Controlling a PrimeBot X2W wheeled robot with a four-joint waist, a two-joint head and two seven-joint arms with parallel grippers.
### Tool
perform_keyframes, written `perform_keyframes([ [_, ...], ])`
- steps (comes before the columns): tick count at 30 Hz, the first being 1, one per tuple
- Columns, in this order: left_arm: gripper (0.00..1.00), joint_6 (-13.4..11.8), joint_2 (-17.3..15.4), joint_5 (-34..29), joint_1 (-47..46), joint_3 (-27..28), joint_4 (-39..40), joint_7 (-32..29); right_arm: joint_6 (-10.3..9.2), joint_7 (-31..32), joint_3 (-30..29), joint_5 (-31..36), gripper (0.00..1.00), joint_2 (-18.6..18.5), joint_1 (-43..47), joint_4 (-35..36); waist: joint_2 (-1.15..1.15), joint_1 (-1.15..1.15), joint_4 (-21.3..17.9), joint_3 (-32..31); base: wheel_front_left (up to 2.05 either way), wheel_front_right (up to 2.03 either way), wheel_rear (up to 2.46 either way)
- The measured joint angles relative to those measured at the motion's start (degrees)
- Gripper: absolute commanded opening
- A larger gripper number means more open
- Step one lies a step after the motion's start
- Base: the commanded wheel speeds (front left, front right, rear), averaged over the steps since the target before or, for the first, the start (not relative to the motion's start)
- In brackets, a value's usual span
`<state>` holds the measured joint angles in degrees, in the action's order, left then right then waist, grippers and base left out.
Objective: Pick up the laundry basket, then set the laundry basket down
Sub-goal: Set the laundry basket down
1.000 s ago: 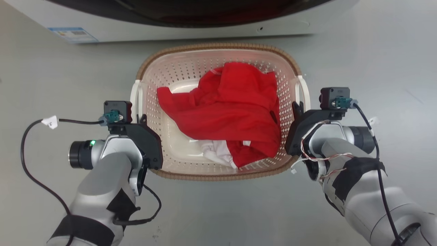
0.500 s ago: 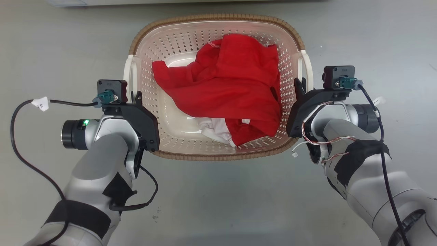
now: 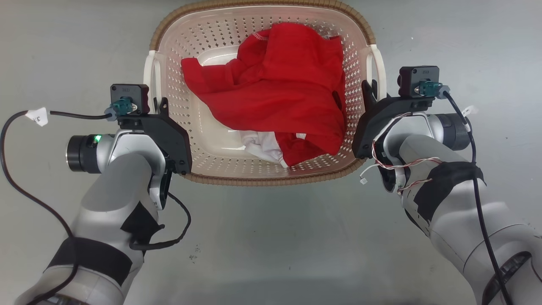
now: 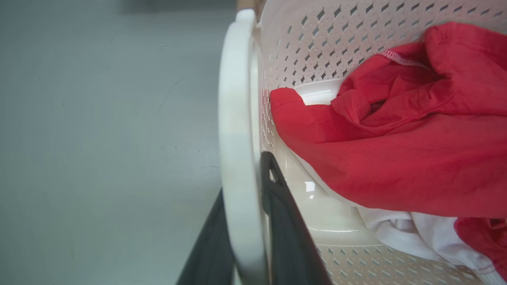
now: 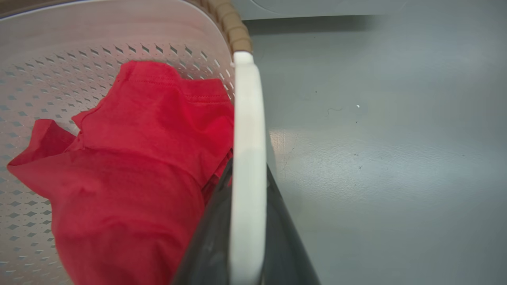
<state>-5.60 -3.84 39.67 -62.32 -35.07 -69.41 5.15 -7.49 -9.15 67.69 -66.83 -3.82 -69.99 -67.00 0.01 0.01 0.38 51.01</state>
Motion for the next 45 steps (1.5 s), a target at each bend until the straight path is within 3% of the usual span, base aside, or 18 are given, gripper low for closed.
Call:
perform_keyframes([
  [17,0.00,0.0,0.0,-0.4,-0.8,-0.2,-1.1,1.0,-0.07,-0.5,1.1,0.3,0.00,0.0,-0.7,0.1,0.00,-0.01,0.3,1.2,0.00,0.00,0.00],
  [18,0.01,0.0,0.0,-0.4,-0.8,-0.2,-1.1,1.1,-0.07,-0.5,1.2,0.4,0.10,0.0,-0.9,0.2,-0.01,-0.01,0.3,1.2,0.00,0.00,0.00],
  [19,0.16,0.0,0.0,-0.4,-0.9,-0.2,-1.1,1.1,-0.07,-0.5,1.2,0.4,0.19,0.0,-1.0,0.2,-0.01,-0.01,0.3,1.3,0.00,0.00,0.00],
  [20,0.33,0.0,-0.1,-0.5,-1.0,-0.3,-1.2,1.1,-0.07,-0.5,1.4,0.4,0.46,0.0,-1.0,0.2,-0.01,-0.01,0.3,1.4,0.00,0.00,0.00],
  [21,0.38,0.0,-0.1,-0.6,-1.1,-0.3,-1.3,1.1,-0.05,-0.5,1.5,0.5,0.76,0.0,-1.1,0.3,-0.01,-0.01,0.3,1.4,0.00,0.00,0.00],
  [22,0.50,0.0,-0.1,-0.6,-1.2,-0.4,-1.3,1.1,-0.05,-0.5,1.6,0.6,0.97,0.0,-1.1,0.5,-0.01,-0.01,0.3,1.5,0.00,0.00,0.00],
  [23,0.66,0.0,-0.1,-0.6,-1.3,-0.4,-1.4,1.1,-0.05,-0.5,1.6,0.8,1.00,0.1,-1.1,0.6,-0.01,-0.01,0.3,1.5,0.00,0.00,0.00],
  [24,0.71,0.0,-0.1,-0.6,-1.3,-0.4,-1.5,1.1,-0.05,-0.6,1.7,0.8,1.00,0.1,-1.1,0.7,-0.01,-0.01,0.3,1.6,0.00,0.00,0.00],
  [26,0.95,0.0,-0.1,-0.6,-1.6,-0.4,-1.6,1.1,-0.04,-0.7,1.8,0.8,1.00,0.3,-1.2,0.9,-0.01,-0.01,0.3,1.7,0.00,0.00,0.00],
  [27,1.00,0.0,-0.1,-0.6,-1.7,-0.4,-1.6,1.1,-0.04,-0.9,1.8,0.8,1.00,0.3,-1.2,0.9,-0.01,-0.01,0.3,1.7,0.00,0.00,0.00],
  [45,1.00,0.1,-1.0,-0.6,-1.4,-0.3,-2.7,3.0,-0.04,-2.0,2.1,-0.1,1.00,0.3,1.0,1.7,-0.01,-0.01,-0.2,-1.1,0.00,0.00,0.00],
])
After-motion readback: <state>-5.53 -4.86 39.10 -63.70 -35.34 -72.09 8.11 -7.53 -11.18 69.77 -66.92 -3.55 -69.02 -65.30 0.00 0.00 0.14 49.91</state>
